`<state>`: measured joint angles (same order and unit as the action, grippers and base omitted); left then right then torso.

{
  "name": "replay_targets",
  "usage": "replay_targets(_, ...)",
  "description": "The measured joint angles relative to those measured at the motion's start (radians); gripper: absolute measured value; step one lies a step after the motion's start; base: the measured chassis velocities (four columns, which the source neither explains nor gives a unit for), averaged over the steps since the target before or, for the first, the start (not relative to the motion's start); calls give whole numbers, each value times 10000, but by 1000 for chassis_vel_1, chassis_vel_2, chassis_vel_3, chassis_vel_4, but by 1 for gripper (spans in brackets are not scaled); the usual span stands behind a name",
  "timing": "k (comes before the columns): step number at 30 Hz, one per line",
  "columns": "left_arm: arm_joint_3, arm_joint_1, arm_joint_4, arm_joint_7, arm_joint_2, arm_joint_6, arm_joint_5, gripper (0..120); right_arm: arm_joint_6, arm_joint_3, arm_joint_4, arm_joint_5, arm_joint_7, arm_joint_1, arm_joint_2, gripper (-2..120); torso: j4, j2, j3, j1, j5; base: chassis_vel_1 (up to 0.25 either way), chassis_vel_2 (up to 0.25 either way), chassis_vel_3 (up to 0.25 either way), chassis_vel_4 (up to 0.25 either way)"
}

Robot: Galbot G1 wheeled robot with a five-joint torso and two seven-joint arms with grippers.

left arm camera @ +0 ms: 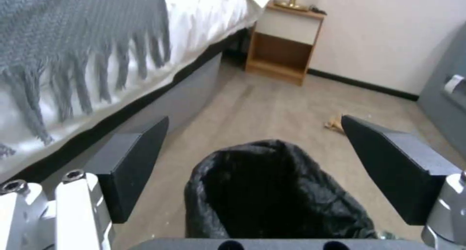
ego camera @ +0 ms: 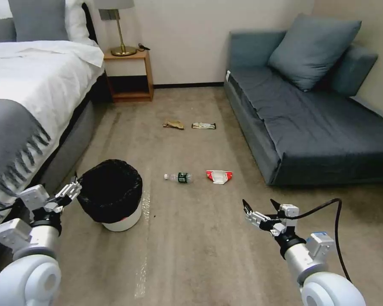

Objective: Pick up the trash bin, then pick up the garbage on the floor and place it into the trash bin.

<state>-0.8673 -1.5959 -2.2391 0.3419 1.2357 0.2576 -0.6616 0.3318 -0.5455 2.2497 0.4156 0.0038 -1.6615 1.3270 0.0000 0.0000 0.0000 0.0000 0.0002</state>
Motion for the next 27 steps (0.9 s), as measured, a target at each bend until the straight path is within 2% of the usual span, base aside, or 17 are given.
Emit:
replay_targets(6,22,35,189,37,-88,-12,-91,89,-111,-30,19,-25,3,-151,7,100,0,0,0,1,-2,0,0,0,0)
replay_targets(15,-166,439,714,720,-586,480,-2013,89,-191,-71,108,-77,3,-320,44,100,1,0,0,0,-4,0,0,0,0)
replay_targets(21,-285,952,1703,1071,-1127,745,-3417,91,-193,-149,190,-116,-98,-493,116,100,1,0,0,0,-5,0,0,0,0)
replay_targets(22,-285,952,1703,1071,-1127,745,-3417,91,-193,-149,190,-116,-98,-493,116,100,1,0,0,0,-5,0,0,0,0)
replay_targets(24,-264,1530,2307,1419,-1432,1063,-4709,91,-186,-218,215,-163,-136,-552,195,100,0,0,0,0,-4,0,0,0,0)
replay_targets(26,-84,2272,2913,1972,-1627,1728,-6142,94,-142,-339,247,-179,-141,-560,274,100,0,0,0,0,-3,0,0,0,0)
replay_targets(27,-84,2272,2913,1972,-1627,1728,-6142,94,-142,-339,247,-179,-141,-560,274,100,0,0,0,0,-3,0,0,0,0)
